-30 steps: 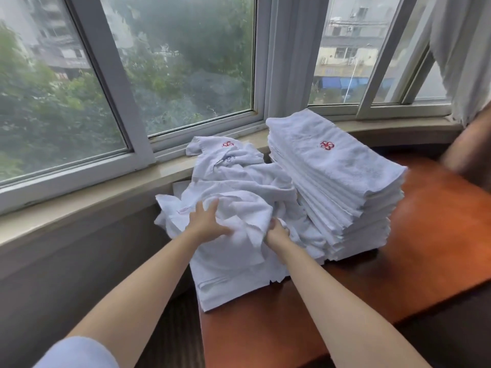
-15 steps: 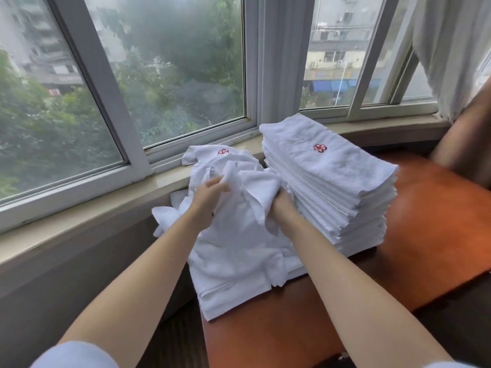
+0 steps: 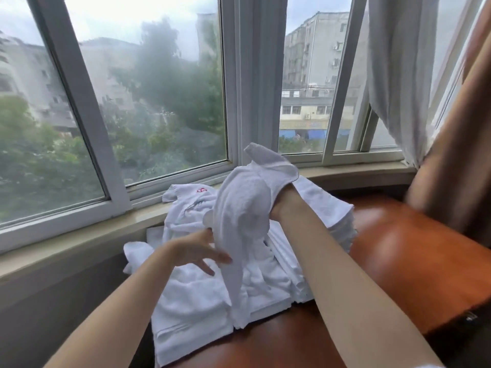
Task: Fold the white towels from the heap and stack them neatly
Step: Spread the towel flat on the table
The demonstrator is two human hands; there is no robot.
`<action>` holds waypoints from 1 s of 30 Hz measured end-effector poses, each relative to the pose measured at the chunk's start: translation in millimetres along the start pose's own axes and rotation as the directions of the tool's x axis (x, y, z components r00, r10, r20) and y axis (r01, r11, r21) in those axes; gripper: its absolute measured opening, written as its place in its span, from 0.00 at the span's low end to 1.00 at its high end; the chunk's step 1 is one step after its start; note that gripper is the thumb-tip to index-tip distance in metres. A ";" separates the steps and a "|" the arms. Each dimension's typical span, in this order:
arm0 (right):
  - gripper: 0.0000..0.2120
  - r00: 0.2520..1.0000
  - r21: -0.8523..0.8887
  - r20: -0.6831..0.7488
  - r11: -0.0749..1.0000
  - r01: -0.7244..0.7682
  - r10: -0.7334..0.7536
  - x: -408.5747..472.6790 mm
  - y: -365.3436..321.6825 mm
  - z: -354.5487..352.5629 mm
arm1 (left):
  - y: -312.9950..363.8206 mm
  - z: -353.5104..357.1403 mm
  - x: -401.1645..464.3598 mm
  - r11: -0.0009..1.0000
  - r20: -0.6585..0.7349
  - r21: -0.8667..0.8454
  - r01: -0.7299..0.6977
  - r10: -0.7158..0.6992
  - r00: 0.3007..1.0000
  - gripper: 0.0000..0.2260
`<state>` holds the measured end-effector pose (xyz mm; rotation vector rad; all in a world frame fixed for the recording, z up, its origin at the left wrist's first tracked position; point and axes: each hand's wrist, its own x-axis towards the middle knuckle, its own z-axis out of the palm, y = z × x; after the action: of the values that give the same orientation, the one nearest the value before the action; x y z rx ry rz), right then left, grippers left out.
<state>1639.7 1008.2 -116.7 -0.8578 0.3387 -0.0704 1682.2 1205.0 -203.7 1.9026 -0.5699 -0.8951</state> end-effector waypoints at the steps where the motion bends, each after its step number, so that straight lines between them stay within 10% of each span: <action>1: 0.17 0.993 -0.012 0.103 0.998 -0.061 0.062 1.1 -6.3 -7.2 | 5.1 10.7 6.8 1.000 -0.033 -0.024 -0.003 0.002 0.999 0.25; 5: 0.14 0.965 -0.092 0.190 0.982 -0.168 0.182 -4.5 -39.3 -32.3 | 36.9 51.2 30.1 0.964 -0.385 -0.232 -0.133 0.035 0.922 0.11; 9: 0.13 0.999 -0.132 0.014 0.990 0.040 -0.039 2.5 -73.7 -59.0 | 98.0 62.6 38.7 0.826 -0.789 -0.343 -0.447 0.005 0.614 0.07; 15: 0.06 0.981 -0.438 0.118 0.878 0.190 -0.154 15.0 -117.2 -103.9 | 181.4 89.5 66.1 0.739 -0.902 -0.220 -0.637 0.093 0.420 0.07; 30: 0.17 0.965 -0.147 0.003 0.954 0.260 -0.262 33.1 -211.8 -280.3 | 271.4 206.8 239.3 0.700 -0.674 -0.372 -0.610 0.248 0.696 0.05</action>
<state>1596.9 658.5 -135.6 -1.0452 0.2462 -0.3016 1665.5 799.3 -110.0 1.2651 -0.3089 -0.0825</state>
